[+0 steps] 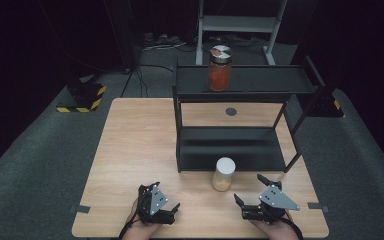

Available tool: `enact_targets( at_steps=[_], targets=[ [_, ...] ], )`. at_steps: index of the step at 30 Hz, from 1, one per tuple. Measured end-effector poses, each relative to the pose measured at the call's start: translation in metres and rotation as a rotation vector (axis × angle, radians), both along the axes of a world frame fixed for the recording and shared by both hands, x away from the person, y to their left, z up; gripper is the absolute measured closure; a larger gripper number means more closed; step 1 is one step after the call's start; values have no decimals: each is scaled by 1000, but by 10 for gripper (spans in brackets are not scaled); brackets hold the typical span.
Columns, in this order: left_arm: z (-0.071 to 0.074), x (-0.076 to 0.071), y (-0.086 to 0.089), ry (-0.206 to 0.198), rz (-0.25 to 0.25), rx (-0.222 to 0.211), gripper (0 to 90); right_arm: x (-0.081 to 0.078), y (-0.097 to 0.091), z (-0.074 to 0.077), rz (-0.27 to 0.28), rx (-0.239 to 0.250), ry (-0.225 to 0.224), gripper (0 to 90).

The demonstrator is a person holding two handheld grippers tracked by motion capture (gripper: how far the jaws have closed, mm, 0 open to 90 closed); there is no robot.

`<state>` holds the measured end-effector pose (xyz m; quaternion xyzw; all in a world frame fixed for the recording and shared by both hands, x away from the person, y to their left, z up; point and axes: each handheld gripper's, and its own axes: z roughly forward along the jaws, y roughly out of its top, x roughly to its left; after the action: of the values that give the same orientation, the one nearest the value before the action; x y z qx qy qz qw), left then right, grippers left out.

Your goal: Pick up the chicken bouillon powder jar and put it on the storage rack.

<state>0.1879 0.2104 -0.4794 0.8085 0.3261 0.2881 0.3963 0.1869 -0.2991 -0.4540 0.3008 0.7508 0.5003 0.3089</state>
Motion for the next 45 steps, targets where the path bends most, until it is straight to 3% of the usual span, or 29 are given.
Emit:
enact_targets(
  at_steps=[25,45],
  targets=[
    [0,2,5,8,-13,-20,11,27,25,6,6,42,33,0],
    [-1,2,7,6,-16,-32,11,47,38,-3,10,81,48,3]
  ],
)
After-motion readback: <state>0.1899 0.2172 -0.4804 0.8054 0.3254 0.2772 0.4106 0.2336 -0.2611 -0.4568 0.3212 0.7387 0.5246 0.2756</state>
